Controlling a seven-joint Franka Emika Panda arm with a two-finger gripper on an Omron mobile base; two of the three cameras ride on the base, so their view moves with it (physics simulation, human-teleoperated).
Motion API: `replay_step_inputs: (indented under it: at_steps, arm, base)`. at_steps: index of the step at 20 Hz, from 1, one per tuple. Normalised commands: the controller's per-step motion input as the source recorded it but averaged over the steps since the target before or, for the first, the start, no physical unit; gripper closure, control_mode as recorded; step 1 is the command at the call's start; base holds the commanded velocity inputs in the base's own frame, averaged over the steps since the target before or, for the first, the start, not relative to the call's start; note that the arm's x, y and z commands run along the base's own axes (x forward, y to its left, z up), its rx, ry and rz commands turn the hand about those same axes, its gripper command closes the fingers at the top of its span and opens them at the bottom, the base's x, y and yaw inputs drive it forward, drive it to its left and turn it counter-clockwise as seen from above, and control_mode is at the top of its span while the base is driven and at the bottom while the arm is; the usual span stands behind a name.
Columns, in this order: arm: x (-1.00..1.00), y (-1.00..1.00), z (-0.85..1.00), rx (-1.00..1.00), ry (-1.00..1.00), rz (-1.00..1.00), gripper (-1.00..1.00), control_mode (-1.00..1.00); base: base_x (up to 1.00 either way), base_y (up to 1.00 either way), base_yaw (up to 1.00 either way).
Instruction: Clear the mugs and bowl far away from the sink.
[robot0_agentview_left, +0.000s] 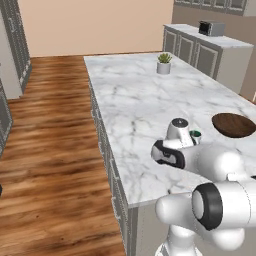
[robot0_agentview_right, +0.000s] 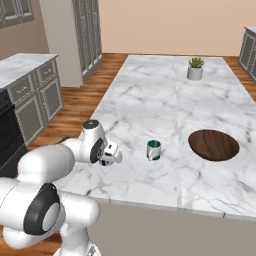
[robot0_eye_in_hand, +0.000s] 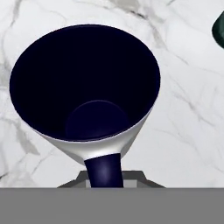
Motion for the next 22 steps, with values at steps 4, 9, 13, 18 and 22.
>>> replay_step_inputs:
  at_steps: [4,9,13,18,22]
  arm:
    - [0.19,-0.03,-0.37,0.06,0.10,0.00,1.00,-1.00]
    - [0.12,0.00,-0.42,0.01,0.03,0.00,1.00,-1.00]
    - [0.09,0.00,-0.54,0.00,0.02,0.00,1.00,-1.00]
    - [0.01,0.00,-0.37,0.00,0.02,0.00,-1.00,-1.00]
    - [-0.30,0.00,-0.07,0.02,0.04,-0.01,-1.00,-1.00]
  base:
    - [0.00,0.00,0.00]
    - [0.00,0.00,0.00]
    - [0.00,0.00,0.00]
    - [0.00,0.00,0.00]
    - [0.00,0.00,0.00]
